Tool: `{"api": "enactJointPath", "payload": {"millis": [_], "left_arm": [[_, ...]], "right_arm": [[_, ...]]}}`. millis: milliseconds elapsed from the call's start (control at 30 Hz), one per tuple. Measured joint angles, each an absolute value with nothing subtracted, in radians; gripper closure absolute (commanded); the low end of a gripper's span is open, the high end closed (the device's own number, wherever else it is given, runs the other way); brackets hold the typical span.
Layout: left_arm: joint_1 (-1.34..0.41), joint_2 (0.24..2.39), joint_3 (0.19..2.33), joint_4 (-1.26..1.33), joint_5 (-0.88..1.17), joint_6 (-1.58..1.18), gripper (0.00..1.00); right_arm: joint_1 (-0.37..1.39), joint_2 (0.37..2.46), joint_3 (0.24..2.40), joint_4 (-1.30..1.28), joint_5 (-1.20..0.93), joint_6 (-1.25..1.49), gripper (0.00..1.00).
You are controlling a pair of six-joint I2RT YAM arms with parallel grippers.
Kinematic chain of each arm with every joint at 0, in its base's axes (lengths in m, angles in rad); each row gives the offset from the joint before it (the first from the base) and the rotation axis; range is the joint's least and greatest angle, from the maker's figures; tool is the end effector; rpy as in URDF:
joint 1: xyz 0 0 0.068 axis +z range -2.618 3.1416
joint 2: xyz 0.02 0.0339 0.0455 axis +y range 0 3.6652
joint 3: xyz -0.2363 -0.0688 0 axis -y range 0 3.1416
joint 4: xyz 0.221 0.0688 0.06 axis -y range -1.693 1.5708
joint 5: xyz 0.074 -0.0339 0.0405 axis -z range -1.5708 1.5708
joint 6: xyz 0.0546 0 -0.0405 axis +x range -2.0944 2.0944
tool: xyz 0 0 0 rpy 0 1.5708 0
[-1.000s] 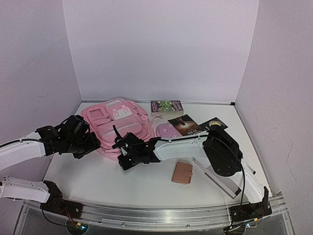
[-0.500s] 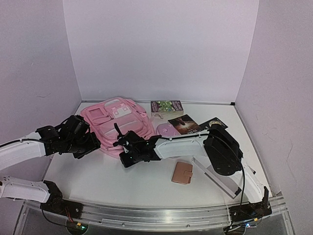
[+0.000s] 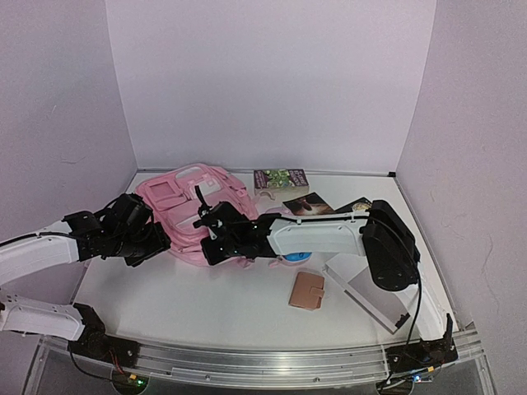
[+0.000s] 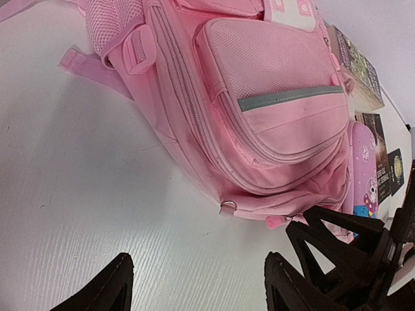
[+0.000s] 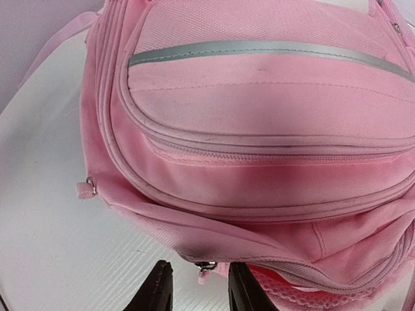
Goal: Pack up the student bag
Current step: Unzip the student bag at the center of the board.
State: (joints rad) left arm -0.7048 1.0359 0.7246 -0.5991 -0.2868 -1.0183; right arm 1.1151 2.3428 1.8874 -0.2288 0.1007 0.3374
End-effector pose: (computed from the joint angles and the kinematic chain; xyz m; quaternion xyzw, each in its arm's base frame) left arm 0.1668 -0.1216 0.2064 -0.1919 0.9176 -0.1555 0.3116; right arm 0.2290 0.4548 0.1584 -0.3221 0.8430 0.2505 0.3505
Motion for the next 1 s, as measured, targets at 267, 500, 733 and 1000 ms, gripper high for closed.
{"api": "enactJointPath", "payload": {"millis": [267, 500, 733, 1000], "left_arm": [[-0.703, 1.034, 0.725, -0.599, -0.287, -1.019, 0.31], [-0.703, 1.028, 0.725, -0.599, -0.287, -1.019, 0.31], [-0.703, 1.028, 0.725, -0.599, -0.287, -1.019, 0.31], [-0.703, 1.021, 0.725, -0.599, -0.287, -1.019, 0.31]], "right_arm": [[1.11, 2.343, 1.886, -0.233, 0.087, 0.345, 0.72], [1.11, 2.343, 1.854, -0.232, 0.035, 0.367, 0.7], [1.111, 2.343, 1.828, -0.231, 0.031, 0.368, 0.71], [1.111, 2.363, 1.877, -0.23, 0.043, 0.359, 0.8]]}}
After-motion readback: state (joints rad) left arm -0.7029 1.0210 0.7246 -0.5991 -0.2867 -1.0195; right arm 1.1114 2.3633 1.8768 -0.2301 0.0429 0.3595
